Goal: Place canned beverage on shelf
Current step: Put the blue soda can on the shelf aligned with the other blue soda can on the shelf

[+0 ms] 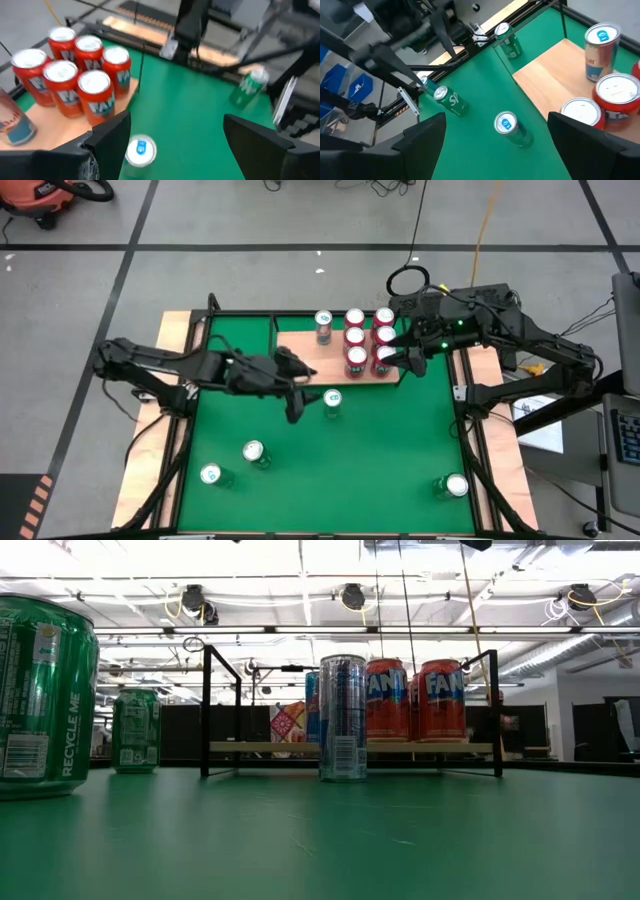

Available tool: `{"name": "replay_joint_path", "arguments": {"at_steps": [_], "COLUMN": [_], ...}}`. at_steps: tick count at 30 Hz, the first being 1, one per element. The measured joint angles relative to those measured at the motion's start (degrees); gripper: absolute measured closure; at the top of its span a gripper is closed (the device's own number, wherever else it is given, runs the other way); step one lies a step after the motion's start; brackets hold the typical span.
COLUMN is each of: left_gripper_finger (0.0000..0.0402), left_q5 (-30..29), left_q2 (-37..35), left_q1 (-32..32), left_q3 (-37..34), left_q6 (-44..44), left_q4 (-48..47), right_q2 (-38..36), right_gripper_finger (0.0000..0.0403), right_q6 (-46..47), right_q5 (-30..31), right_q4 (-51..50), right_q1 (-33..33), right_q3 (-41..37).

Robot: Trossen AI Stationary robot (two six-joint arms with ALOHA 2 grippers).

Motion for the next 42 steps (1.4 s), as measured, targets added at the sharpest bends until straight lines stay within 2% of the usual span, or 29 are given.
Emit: {"name": "replay_joint_path", "arguments": {"at_steps": [9, 15, 18, 27, 42], "left_gripper_finger": [0.0079, 0.0028, 0.0006, 0.0018, 0.0018], "left_q5": [0.6, 0.2, 2.5, 9.4, 9.0], "left_q2": [8.5, 12.3, 13.9, 18.2, 21.7], "left_q1": [-1.1, 0.8, 2.8, 6.6, 6.8], "left_q3": [0.0, 0.0, 0.0, 0.0, -0.1], "left_q6": [-3.0, -2.8, -2.5, 3.1, 5.0], "left_q4": [1.1, 1.5, 1.3, 1.4, 0.4], "right_q2": [1.3, 1.2, 1.2, 1.2, 1.2], "right_gripper_finger": [0.0062, 0.0062, 0.0062, 0.0062, 0.0062], "right_q6": [1.1, 2.6, 2.6, 3.4, 3.4], "right_q5": [0.0, -0.2, -0.2, 0.0, 0.4], "right_q4": [0.0, -0.5, -2.4, -7.7, -8.1], "right_q1": [2.2, 5.1, 6.4, 8.4, 9.2], "right_q3": [0.0, 0.0, 0.0, 0.0, 0.0]}}
